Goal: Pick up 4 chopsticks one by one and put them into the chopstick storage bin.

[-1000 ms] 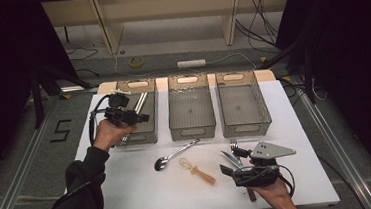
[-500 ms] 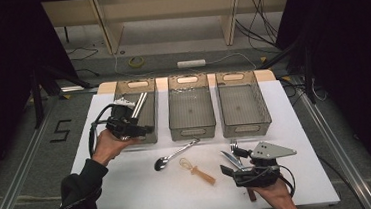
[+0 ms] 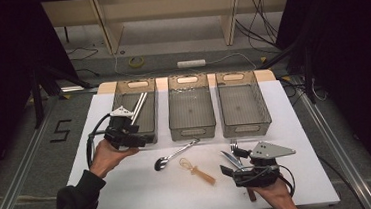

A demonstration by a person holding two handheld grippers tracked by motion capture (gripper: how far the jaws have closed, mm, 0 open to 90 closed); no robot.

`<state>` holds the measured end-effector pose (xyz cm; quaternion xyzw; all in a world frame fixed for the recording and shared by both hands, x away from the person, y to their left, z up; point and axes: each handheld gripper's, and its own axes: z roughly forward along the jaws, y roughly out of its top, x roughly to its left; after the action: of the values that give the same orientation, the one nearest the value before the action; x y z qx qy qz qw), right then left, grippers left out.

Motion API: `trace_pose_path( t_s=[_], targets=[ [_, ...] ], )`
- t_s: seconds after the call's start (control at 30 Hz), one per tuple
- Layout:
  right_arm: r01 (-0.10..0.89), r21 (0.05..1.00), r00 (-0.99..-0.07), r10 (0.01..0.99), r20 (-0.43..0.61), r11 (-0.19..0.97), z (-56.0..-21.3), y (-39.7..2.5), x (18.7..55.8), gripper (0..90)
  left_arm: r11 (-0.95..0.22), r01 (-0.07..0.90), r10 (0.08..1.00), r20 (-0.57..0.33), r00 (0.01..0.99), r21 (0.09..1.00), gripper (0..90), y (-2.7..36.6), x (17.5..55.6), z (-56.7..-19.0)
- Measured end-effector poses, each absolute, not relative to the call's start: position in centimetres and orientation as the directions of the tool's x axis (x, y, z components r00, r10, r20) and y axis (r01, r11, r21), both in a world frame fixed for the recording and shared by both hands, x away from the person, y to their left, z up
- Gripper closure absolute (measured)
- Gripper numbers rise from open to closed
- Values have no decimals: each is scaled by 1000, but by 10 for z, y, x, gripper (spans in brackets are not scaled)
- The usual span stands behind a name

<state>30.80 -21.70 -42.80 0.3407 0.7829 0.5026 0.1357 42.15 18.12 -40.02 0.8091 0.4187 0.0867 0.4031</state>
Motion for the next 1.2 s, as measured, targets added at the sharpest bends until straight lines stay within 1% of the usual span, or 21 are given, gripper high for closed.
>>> trace_pose_path(
  t_s=[0.23,0.67,1.2],
  targets=[
    [406,872,-729,672,129,274,-429,-216,309,261,-319,595,736,-203,646,737,226,180,410,-407],
    [417,857,-740,661,127,303,-432,-210,310,261,-351,588,706,-207,677,729,219,167,395,-420],
    [421,851,-750,649,131,314,-433,-206,309,259,-412,585,686,-185,704,698,208,150,392,-432]
  ],
)
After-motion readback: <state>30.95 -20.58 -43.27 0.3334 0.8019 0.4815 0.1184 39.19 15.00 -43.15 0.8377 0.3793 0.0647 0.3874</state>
